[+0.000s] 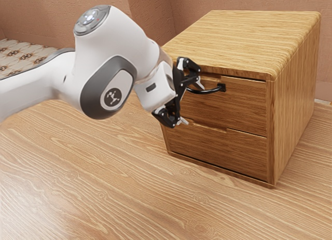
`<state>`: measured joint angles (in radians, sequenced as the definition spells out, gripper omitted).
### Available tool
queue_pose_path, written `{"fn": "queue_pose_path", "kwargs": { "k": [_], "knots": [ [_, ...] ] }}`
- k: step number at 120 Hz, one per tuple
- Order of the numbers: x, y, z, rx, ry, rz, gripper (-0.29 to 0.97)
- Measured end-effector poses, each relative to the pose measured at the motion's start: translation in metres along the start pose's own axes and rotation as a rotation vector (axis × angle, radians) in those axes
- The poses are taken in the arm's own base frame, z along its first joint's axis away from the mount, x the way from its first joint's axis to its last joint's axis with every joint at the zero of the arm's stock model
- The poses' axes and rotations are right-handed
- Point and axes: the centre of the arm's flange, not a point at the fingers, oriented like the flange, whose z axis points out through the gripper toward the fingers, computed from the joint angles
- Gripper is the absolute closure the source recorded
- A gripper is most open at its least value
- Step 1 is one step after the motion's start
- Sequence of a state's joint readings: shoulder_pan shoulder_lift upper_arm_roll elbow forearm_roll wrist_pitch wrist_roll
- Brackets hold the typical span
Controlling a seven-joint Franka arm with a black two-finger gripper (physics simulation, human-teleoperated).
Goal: Pull the drawer handle with one arm to open the drawer
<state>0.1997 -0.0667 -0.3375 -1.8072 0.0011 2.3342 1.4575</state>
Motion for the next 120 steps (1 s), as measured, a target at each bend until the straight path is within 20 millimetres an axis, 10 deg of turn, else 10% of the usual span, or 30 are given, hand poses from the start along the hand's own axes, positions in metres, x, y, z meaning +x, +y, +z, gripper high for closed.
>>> {"fn": "queue_pose_path", "kwargs": {
  "k": [120],
  "knots": [
    [0.006, 0.057, -0.039, -0.004, -0.058, -0.01, -0.01]
  ]
}}
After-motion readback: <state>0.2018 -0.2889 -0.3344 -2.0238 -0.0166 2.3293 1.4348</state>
